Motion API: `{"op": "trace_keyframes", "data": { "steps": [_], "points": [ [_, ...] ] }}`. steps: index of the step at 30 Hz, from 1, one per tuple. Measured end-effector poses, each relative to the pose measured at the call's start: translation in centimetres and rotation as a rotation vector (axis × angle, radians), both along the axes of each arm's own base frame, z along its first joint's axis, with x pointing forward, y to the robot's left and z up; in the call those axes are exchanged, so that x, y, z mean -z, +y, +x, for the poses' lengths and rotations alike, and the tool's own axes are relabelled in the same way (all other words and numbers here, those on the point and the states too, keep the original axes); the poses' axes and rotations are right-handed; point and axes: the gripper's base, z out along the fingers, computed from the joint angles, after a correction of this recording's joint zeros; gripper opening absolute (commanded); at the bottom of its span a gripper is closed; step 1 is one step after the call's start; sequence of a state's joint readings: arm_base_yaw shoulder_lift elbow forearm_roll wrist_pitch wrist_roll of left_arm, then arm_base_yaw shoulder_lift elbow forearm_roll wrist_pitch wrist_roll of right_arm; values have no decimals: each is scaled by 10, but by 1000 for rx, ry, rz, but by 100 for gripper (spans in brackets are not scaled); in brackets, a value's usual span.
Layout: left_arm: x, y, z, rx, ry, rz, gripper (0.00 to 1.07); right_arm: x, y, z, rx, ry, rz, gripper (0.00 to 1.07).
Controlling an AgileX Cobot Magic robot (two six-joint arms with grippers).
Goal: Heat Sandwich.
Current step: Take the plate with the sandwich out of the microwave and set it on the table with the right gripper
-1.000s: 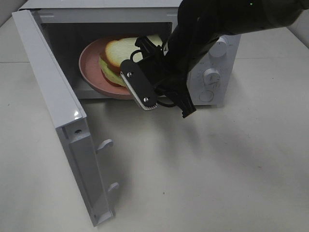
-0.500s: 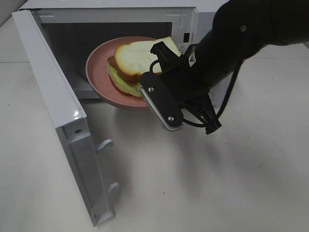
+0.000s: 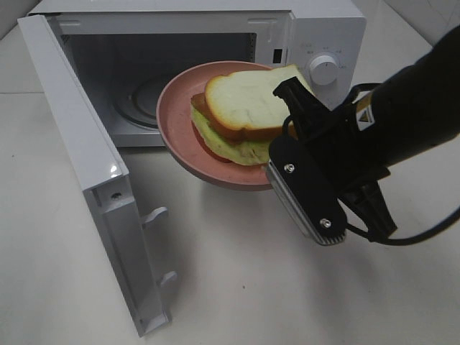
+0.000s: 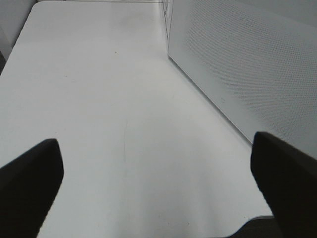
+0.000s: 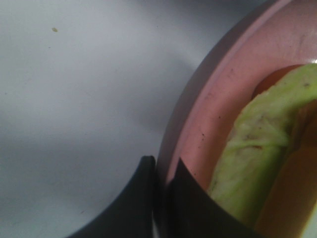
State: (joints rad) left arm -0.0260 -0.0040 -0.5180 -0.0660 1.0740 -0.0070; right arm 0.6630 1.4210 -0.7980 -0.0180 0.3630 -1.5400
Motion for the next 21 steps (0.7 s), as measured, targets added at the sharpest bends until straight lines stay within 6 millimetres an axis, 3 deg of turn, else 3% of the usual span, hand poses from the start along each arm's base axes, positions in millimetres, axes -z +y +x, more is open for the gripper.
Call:
{"op": "trace_keyframes", "data": {
  "steps": [21],
  "points": [
    [0, 0, 0, 0, 0, 0, 98, -11, -52, -64, 104, 5, 59, 0]
  ]
}}
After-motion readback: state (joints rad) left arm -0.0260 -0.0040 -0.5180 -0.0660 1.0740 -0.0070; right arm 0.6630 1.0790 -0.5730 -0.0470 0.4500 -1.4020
